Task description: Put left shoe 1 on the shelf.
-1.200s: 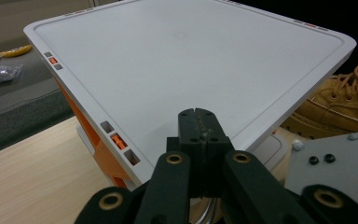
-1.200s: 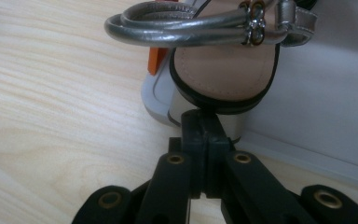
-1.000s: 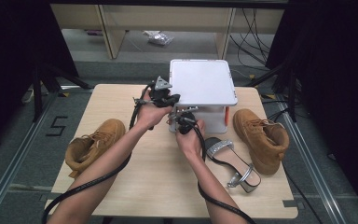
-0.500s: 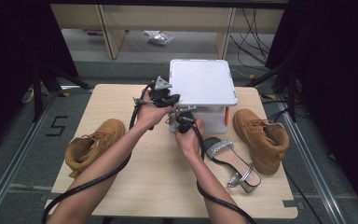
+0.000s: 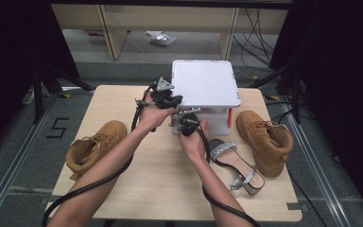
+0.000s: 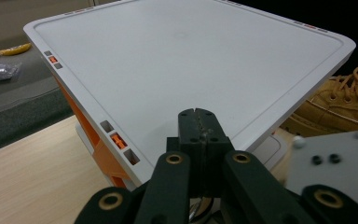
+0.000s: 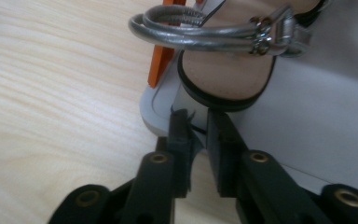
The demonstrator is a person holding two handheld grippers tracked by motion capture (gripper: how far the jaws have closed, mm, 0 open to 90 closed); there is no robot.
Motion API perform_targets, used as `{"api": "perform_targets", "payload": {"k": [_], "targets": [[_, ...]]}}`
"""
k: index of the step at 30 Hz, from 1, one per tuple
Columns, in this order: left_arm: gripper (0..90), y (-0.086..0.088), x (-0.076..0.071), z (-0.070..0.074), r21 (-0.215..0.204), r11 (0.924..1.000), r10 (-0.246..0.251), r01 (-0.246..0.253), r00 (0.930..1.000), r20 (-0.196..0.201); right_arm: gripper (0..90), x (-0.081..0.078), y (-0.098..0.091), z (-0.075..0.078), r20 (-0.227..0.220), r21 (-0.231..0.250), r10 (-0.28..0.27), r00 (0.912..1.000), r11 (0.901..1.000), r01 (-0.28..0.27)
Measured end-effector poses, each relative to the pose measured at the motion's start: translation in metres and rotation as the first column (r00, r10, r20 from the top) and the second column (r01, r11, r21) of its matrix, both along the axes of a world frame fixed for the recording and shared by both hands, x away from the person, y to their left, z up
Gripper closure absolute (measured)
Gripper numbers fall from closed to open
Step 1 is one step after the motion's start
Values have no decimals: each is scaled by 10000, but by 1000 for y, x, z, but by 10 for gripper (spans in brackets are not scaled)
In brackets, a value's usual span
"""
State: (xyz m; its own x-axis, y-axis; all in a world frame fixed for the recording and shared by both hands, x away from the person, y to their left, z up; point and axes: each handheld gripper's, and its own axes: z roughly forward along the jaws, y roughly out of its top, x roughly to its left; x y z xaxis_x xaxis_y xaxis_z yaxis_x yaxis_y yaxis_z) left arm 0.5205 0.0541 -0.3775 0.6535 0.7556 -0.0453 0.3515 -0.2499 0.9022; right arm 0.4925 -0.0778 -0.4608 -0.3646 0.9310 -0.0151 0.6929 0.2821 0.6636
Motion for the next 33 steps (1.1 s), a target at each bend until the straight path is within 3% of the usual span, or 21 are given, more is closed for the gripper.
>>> {"api": "perform_targets", "payload": {"k": [8,12,13,18,23,25,33], "targets": [[897,0,0,0,17,10000,14,-14,10000,5,671,-16,-16,15,-199,241,-6,9998,9997,11],[868,2,1,0,-162,9998,74,-76,9999,-89,579,-24,-31,20,-589,518,146,9982,9986,-115],[864,3,1,0,-49,10000,35,-36,9999,-114,558,-26,-33,21,-709,566,193,9973,9983,-152],[833,1,0,0,-158,9998,138,-140,9998,-105,474,-37,-51,28,-1060,377,515,9930,9981,-478],[837,1,0,0,7,10000,86,-86,9999,-71,422,-49,-69,34,-1272,522,619,9899,9971,-556],[844,0,0,0,-183,9997,158,-159,9998,-95,411,-56,-80,38,-1325,487,662,9890,9970,-602],[896,-2,0,-1,-231,9997,95,-96,9999,-77,391,-75,-117,48,-1404,579,352,9895,9979,-273]]}}
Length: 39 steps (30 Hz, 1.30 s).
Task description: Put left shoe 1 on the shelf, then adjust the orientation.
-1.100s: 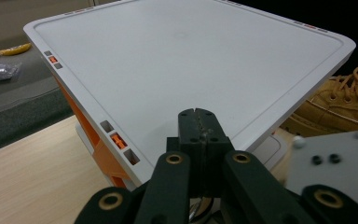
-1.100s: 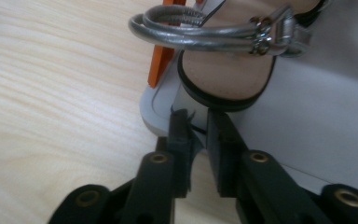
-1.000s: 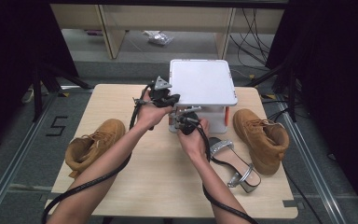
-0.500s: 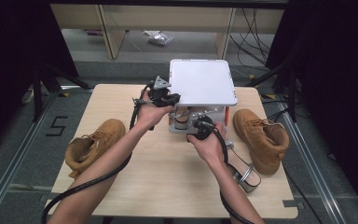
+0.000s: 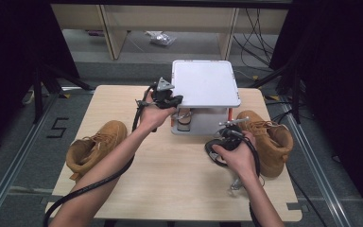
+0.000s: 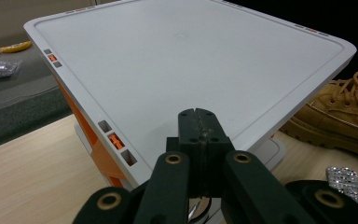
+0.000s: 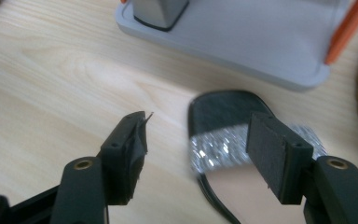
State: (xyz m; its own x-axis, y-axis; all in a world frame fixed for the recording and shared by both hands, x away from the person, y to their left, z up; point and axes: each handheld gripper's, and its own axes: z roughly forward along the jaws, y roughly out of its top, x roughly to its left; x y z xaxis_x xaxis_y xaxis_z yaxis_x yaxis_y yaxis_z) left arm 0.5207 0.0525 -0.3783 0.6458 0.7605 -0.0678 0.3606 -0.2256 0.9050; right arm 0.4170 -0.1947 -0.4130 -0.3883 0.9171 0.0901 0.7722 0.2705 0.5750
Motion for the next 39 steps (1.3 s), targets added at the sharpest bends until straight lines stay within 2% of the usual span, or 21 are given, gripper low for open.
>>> {"api": "perform_targets", "payload": {"k": [1,2,4,7,8,11,13,14,26,27,29,30,31,34,35,36,38,39], "targets": [[896,1,0,0,-12,10000,-6,6,10000,-41,391,-3,-11,1,93,-133,-85,9999,9999,86],[897,1,0,0,111,9999,-59,59,10000,-42,391,-5,-15,2,-35,-122,-251,9997,9996,251],[897,0,0,0,-8,10000,-18,18,10000,-24,392,-7,-23,3,21,-234,-230,9997,9995,231],[898,0,0,0,41,10000,6,-6,10000,-37,391,-12,-33,4,-102,-271,-289,9995,9992,286],[898,0,0,0,-14,10000,-25,24,10000,-18,391,-14,-33,3,-277,-166,-527,9982,9985,522],[897,2,0,1,186,9998,-64,66,9999,-78,391,-17,-40,2,-321,-254,-409,9986,9989,401],[898,0,0,1,48,10000,-12,12,10000,-86,391,-19,-44,1,-358,-305,-288,9989,9991,278],[898,0,0,1,74,10000,-11,12,9999,-102,392,-20,-44,0,-407,-233,-418,9983,9989,409],[898,1,1,1,-13,10000,-12,12,9999,-150,389,-27,-52,-4,-684,-305,-346,9971,9990,326],[898,1,1,1,14,10000,5,-4,9999,-141,389,-29,-52,-4,-1128,-442,-568,9920,9977,520],[898,1,1,0,-38,10000,-30,30,10000,-82,389,-29,-53,-4,-1099,-484,-466,9928,9980,415],[898,1,1,0,88,9999,-80,80,10000,-39,386,-30,-54,-4,-1240,-565,-487,9911,9975,420],[898,1,0,0,12,10000,-53,53,10000,-37,386,-30,-54,-4,-1394,-535,-485,9890,9977,414],[898,1,1,0,-12,10000,-49,49,10000,-44,384,-30,-56,-5,-1456,-584,-379,9886,9979,296],[898,2,1,1,195,9998,-94,95,9999,-87,377,-30,-58,-5,-1550,-668,-428,9870,9972,327],[898,1,1,1,57,10000,-44,45,9999,-100,376,-30,-59,-4,-1529,-647,-394,9875,9975,298],[898,2,1,1,197,9998,-99,101,9999,-100,371,-30,-61,-3,-1542,-611,-384,9873,9977,293],[898,1,1,1,95,9999,-57,58,9999,-99,369,-30,-62,-3,-1550,-659,-387,9872,9974,287]]}}
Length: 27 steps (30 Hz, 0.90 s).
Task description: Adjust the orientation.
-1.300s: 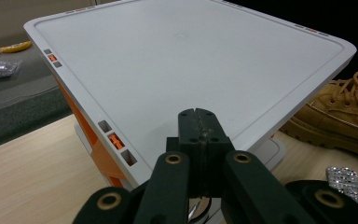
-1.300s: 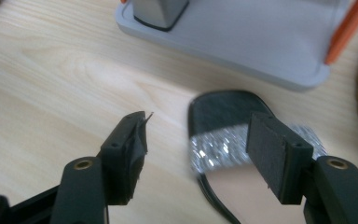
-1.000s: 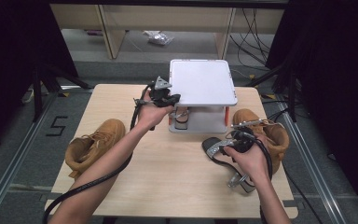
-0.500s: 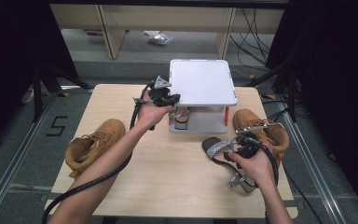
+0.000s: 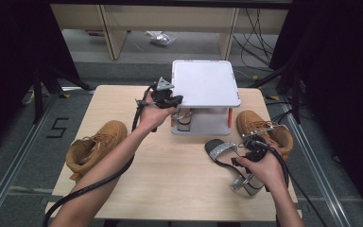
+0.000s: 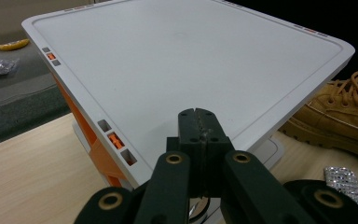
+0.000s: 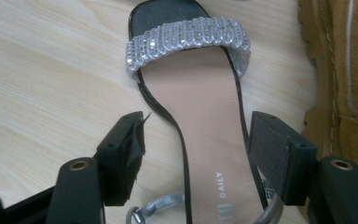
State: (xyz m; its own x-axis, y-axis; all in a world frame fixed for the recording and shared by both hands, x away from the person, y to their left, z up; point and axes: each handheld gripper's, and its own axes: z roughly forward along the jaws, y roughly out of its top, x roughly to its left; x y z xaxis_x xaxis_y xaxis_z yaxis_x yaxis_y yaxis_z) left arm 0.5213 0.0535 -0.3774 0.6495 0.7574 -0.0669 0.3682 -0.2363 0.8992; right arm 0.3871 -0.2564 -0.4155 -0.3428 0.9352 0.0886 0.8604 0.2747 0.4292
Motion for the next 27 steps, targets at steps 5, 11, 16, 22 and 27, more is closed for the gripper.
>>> {"api": "perform_targets", "payload": {"k": [5,11,16,22,27], "targets": [[898,0,0,0,-47,10000,19,-19,10000,-24,357,1,-2,1,-29,-62,-44,10000,10000,44],[898,-1,1,0,-45,10000,27,-27,10000,-30,333,1,-5,-1,-469,-183,185,9987,9996,-194],[898,0,1,0,-48,10000,-31,31,10000,-30,315,3,-6,-5,-862,-396,424,9954,9982,-460],[898,-1,1,0,-48,10000,-4,3,10000,-21,310,8,-9,-11,-1186,-651,594,9912,9956,-675],[898,0,1,0,-40,10000,7,-7,10000,-44,310,14,-11,-22,-1491,-813,793,9856,9924,-922]]}}
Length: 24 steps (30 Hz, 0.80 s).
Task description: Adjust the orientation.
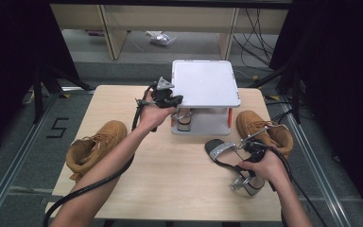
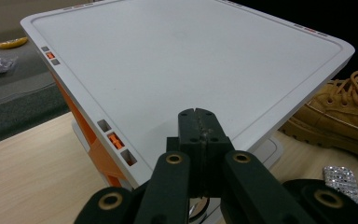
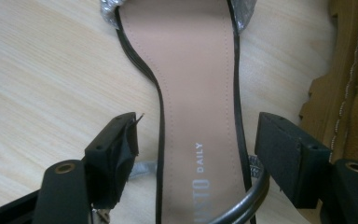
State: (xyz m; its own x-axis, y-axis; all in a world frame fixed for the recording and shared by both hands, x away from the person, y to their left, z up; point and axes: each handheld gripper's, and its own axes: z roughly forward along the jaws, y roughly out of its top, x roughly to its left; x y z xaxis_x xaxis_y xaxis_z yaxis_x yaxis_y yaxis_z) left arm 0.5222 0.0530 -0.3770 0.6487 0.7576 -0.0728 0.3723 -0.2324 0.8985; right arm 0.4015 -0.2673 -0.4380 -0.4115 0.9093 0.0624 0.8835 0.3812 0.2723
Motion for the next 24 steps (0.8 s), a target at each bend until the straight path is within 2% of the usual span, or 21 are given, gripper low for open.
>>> {"api": "perform_targets", "payload": {"k": [4,6,8,9,11,16,24], "targets": [[898,0,0,0,-44,10000,-19,19,10000,-15,312,2,3,-3,-171,-252,42,9998,9997,-46],[898,0,1,0,-16,10000,-51,51,10000,-17,313,5,5,-8,-277,-476,560,9980,9972,-572],[898,0,1,0,-13,10000,-57,57,10000,-22,313,5,9,-9,-378,-393,343,9987,9986,-358],[898,0,1,0,-20,10000,-44,43,10000,-17,314,7,12,-11,-526,-580,436,9977,9972,-466],[898,0,1,0,-23,10000,-43,43,10000,-23,310,9,13,-14,-574,-635,605,9965,9959,-641],[898,0,1,0,-26,10000,-36,35,10000,-34,314,14,13,-21,-649,-681,628,9959,9954,-672],[898,0,1,1,39,10000,-36,36,10000,-64,323,19,15,-30,-1124,-962,776,9906,9914,-886]]}}
